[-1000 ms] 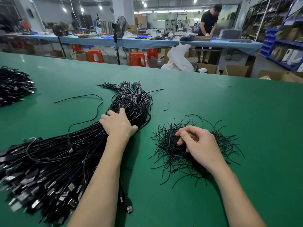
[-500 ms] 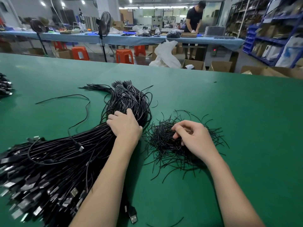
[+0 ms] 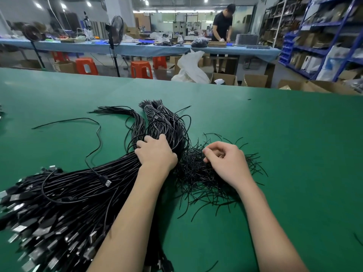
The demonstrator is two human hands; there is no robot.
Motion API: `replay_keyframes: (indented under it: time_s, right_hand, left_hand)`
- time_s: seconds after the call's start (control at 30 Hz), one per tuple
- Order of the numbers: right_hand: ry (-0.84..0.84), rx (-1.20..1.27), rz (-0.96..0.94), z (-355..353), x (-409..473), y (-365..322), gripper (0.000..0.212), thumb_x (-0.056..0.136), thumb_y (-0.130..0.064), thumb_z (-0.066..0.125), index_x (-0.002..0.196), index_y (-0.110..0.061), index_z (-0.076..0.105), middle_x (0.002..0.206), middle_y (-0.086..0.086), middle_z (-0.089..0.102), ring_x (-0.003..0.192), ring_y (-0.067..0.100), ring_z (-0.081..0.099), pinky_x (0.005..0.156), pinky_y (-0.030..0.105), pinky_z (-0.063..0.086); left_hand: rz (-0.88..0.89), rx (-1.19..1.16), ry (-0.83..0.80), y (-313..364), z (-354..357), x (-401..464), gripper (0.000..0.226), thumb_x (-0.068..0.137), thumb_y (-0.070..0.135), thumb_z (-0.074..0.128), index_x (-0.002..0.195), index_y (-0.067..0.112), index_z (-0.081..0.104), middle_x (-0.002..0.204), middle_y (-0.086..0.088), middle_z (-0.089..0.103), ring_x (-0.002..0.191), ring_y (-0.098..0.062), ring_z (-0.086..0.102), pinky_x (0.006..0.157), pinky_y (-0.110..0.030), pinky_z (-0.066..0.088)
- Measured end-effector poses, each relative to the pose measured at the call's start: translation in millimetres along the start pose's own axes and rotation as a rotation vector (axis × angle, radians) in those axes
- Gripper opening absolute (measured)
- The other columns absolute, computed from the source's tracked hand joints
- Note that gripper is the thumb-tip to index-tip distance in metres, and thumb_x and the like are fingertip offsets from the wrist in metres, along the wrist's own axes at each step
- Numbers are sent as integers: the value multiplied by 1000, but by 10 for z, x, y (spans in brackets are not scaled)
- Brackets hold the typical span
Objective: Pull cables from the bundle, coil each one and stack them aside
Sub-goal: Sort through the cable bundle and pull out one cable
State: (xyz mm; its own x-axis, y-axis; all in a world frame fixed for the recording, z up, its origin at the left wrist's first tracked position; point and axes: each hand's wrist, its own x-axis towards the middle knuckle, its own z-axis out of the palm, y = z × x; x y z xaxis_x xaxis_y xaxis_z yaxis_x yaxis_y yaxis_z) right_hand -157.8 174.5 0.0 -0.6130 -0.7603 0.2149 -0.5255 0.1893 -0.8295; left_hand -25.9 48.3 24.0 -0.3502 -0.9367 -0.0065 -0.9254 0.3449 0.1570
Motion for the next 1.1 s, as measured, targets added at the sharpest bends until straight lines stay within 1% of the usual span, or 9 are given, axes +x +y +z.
replay_keyframes:
  time_s: [0.17,0.27,0.4,0.5,0.6,0.7,0.87,1.0,1.1]
  right_hand:
    - [15,12,-9,97,-6,-94,14,92,-41,64,84,-32,72,71,-24,72,57,-10,57,61,18,42]
    - [-7,103,-9,112,-22,-138,13,94,-38,63,86,-31,71,73,-19,74,59,-5,61,61,15,47]
    - [-113,549,182,86,-30,-236,15,101,-29,54,102,-29,69,87,-13,77,65,7,68,53,22,50]
    - [-165,786,331,-4,-11,-219,27,103,-36,51,97,-24,74,95,-5,79,68,10,67,58,24,51]
    - [-74,743,375,-85,6,-123,22,98,-35,61,92,-22,78,98,-4,79,75,8,68,59,20,51]
    - [5,820,391,-177,21,-49,11,97,-26,66,91,-20,73,89,-4,78,71,8,68,59,20,53]
    - [128,936,377,-443,29,103,7,97,-20,67,100,-14,70,82,0,75,70,14,72,61,24,58]
    - [107,872,356,-658,-4,273,18,100,-14,61,117,-16,66,83,2,75,76,18,75,66,27,60]
    - [61,824,313,-763,-37,350,24,101,-12,58,122,-23,65,83,4,72,81,22,75,68,30,60]
  left_hand:
    - [107,-28,213,31,-165,-45,16,92,35,60,106,32,68,131,-7,48,128,-31,41,104,-49,33]
    - [193,-255,224,103,-201,-98,15,92,45,59,90,31,66,108,0,65,109,-27,59,86,-38,44]
    - [353,-502,116,320,-138,-192,29,95,43,55,70,28,54,76,5,66,82,-24,63,74,-34,51]
    - [482,-615,89,415,-102,-230,30,95,43,58,72,24,60,64,4,61,64,-16,56,66,-31,47]
    - [594,-629,0,433,-59,-252,27,96,42,59,82,20,67,66,2,64,61,-15,56,63,-29,46]
    - [647,-579,-117,402,-34,-243,20,93,44,65,90,25,67,73,3,67,61,-10,53,66,-27,47]
    - [663,-501,-224,370,-41,-204,11,94,40,66,87,31,64,84,7,71,77,-13,67,75,-25,51]
    - [715,-513,-283,413,-20,-216,14,96,43,63,87,34,69,79,11,72,70,-2,64,66,-14,46]
    - [734,-587,-365,496,20,-254,19,97,45,61,92,31,72,83,10,75,75,-8,70,68,-11,50]
